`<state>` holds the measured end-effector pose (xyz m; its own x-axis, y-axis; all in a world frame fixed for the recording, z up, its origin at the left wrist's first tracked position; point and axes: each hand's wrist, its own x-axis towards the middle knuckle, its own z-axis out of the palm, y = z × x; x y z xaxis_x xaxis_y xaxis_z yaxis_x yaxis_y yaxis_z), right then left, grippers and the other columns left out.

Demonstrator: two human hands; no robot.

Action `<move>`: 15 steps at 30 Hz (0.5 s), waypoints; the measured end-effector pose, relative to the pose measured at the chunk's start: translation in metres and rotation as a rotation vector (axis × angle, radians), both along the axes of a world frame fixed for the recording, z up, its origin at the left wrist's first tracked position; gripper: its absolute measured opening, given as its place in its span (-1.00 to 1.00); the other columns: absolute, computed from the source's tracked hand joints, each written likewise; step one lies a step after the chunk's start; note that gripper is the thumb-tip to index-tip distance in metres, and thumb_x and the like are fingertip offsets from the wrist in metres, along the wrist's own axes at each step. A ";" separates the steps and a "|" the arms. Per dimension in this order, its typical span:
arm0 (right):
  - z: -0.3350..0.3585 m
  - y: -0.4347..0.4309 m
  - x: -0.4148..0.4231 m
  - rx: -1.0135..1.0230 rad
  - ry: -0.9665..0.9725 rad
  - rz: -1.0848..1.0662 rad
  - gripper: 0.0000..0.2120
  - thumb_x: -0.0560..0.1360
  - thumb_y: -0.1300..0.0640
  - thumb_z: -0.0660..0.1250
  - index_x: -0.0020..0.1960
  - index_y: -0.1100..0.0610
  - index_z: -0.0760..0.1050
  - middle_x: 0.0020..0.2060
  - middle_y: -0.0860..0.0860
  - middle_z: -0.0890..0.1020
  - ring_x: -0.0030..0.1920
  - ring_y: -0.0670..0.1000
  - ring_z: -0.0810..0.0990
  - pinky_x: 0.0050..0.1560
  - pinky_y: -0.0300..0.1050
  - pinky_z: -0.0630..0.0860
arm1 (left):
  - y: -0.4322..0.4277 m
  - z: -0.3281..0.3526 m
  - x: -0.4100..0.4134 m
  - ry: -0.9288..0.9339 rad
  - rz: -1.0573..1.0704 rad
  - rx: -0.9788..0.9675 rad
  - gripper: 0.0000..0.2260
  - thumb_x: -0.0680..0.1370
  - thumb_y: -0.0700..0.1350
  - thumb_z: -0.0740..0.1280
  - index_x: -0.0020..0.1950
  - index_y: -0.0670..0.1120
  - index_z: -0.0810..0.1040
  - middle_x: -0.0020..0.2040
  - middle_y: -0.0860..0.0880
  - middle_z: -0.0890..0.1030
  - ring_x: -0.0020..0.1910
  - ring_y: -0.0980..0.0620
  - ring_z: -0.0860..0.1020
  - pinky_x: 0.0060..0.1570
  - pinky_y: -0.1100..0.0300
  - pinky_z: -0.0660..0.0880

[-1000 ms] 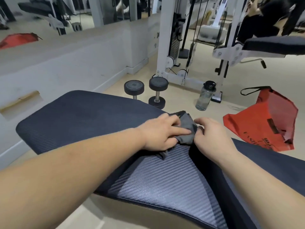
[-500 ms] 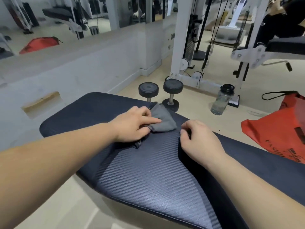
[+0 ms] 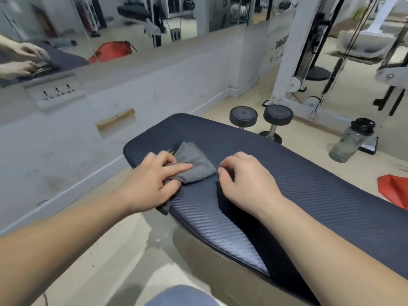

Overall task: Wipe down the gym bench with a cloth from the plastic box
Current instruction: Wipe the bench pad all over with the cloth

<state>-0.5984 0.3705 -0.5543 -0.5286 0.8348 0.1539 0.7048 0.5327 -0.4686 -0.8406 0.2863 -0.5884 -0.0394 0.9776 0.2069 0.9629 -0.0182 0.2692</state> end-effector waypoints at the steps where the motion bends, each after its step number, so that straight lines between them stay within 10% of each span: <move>1: 0.000 -0.004 -0.008 0.002 -0.004 0.028 -0.75 0.62 -0.06 0.22 0.16 -0.03 0.61 0.10 -0.10 0.58 0.21 0.02 0.51 0.09 -0.01 0.54 | 0.001 -0.002 -0.008 -0.029 0.180 0.000 -0.57 0.53 0.17 0.14 0.39 0.32 0.47 0.17 0.15 0.40 0.12 0.01 0.33 0.31 0.00 0.39; 4: -0.005 -0.011 -0.026 0.021 -0.020 0.074 -0.75 0.62 -0.06 0.22 0.16 -0.03 0.61 0.09 -0.09 0.57 0.20 0.03 0.51 0.07 -0.01 0.54 | 0.002 -0.002 0.021 0.050 0.304 -0.018 -0.58 0.52 0.16 0.14 0.38 0.30 0.46 0.18 0.07 0.41 0.13 -0.10 0.34 0.26 -0.05 0.43; 10: -0.009 0.000 -0.042 0.051 0.063 0.001 -0.79 0.59 -0.05 0.27 0.10 -0.01 0.63 -0.01 -0.07 0.50 0.13 0.02 0.55 0.01 0.04 0.58 | -0.007 0.004 0.005 -0.009 -0.285 -0.007 -0.66 0.55 0.11 0.23 0.32 0.28 0.53 0.16 0.14 0.43 0.02 0.04 0.36 0.19 0.20 0.38; 15: -0.007 0.016 -0.057 -0.020 0.018 0.056 -0.74 0.61 -0.10 0.26 0.21 -0.06 0.61 0.08 -0.15 0.55 0.22 -0.05 0.53 0.18 0.03 0.55 | 0.045 -0.003 -0.074 -0.042 0.347 -0.069 -0.60 0.57 0.16 0.15 0.42 0.34 0.42 0.29 0.09 0.40 0.27 -0.07 0.35 0.35 0.03 0.32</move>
<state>-0.6553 0.3867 -0.5617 -0.5721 0.8068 0.1475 0.6652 0.5616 -0.4921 -0.9151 0.3316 -0.5915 -0.3789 0.9160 0.1319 0.8964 0.3279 0.2983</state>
